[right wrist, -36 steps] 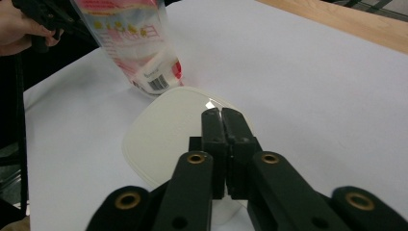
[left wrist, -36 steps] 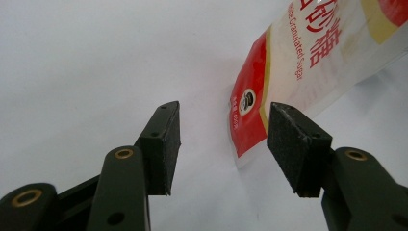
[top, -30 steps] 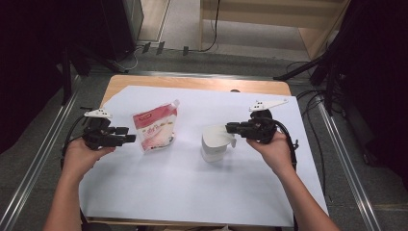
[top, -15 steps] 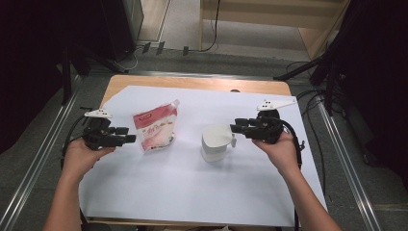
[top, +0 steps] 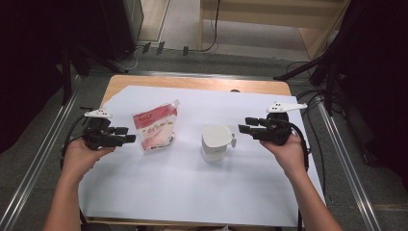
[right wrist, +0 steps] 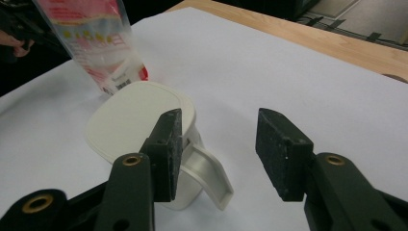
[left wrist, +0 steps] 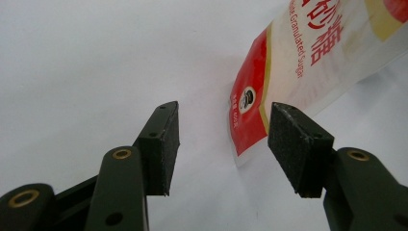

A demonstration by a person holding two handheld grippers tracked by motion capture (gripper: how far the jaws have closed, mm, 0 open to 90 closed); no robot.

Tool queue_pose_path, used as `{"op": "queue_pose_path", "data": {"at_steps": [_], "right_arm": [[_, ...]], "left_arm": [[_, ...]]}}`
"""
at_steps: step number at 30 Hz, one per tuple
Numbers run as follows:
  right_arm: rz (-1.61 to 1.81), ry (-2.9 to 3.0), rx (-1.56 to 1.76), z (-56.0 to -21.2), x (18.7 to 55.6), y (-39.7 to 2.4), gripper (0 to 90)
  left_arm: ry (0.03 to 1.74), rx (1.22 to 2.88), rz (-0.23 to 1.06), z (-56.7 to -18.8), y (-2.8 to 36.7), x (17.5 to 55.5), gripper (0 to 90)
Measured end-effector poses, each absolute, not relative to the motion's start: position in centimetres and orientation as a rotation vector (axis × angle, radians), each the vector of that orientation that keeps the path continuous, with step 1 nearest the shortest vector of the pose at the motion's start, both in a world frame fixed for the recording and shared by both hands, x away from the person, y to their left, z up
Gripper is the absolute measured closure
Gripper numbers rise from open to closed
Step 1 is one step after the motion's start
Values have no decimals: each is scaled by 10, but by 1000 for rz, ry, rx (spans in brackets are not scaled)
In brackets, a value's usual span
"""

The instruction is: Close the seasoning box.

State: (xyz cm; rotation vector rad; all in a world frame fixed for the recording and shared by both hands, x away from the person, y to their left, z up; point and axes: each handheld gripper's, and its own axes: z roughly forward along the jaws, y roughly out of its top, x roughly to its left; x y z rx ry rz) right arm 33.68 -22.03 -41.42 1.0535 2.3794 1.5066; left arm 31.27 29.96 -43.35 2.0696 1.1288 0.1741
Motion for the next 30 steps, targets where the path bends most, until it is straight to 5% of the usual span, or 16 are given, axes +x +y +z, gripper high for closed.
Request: {"op": "queue_pose_path", "data": {"at_steps": [30], "right_arm": [[1379,2259,1189,-443,324,-274,462]], "left_arm": [[1123,2068,183,-434,300,312,451]]}}
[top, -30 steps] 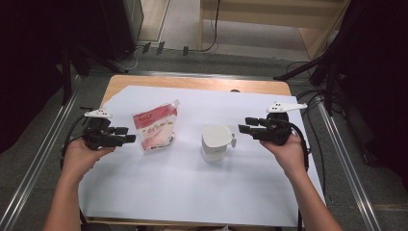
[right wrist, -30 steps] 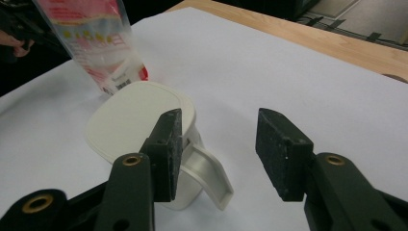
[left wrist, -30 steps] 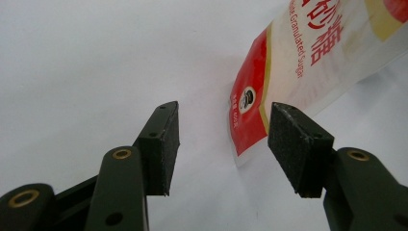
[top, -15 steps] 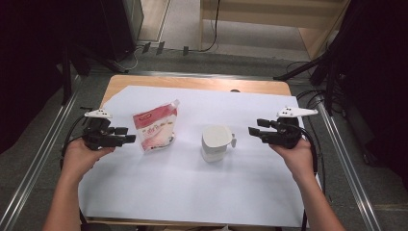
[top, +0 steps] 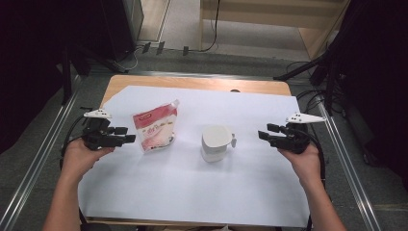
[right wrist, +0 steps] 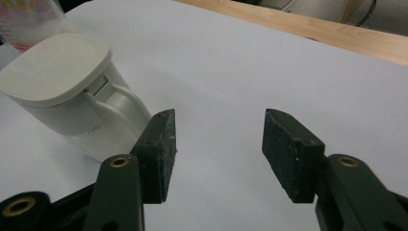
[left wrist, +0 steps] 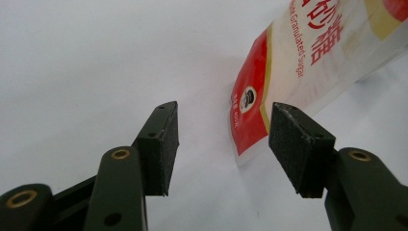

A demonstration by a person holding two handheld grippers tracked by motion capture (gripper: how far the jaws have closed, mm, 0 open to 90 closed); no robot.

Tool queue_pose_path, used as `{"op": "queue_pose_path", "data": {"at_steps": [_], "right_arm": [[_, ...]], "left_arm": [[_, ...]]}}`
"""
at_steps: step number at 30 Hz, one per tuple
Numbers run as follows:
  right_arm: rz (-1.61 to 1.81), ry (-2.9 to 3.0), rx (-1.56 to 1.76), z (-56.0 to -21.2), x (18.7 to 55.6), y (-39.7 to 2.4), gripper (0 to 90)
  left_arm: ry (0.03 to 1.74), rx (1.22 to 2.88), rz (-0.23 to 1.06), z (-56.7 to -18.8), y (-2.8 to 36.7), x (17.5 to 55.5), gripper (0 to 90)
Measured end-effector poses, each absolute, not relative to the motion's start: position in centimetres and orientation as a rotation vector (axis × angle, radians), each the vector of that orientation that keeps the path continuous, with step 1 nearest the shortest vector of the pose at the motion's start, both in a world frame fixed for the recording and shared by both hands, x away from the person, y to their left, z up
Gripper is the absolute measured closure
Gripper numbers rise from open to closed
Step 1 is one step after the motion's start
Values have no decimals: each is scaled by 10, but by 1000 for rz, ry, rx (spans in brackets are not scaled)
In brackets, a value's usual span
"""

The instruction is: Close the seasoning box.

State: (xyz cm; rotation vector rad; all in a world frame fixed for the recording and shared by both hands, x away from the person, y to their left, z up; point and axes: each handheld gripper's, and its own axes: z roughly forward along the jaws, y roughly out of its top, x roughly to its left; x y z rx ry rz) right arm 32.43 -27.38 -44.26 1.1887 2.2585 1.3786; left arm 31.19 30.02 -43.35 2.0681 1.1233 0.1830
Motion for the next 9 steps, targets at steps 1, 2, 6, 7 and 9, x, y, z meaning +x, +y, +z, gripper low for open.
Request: {"op": "queue_pose_path", "data": {"at_steps": [1,2,6,7,9], "right_arm": [[1380,2251,1195,-444,325,-275,460],[1383,2247,1212,-447,326,-276,455],[1362,2247,1229,-450,328,-277,455],[1361,2241,1237,-451,328,-278,455],[1368,2234,1237,-451,329,-279,454]], "left_arm": [[1121,2069,181,-434,300,312,450],[1123,2070,179,-434,300,312,448],[1123,2070,183,-434,300,312,448],[1123,2071,184,-434,300,312,448],[1124,2069,183,-434,300,312,448]]}}
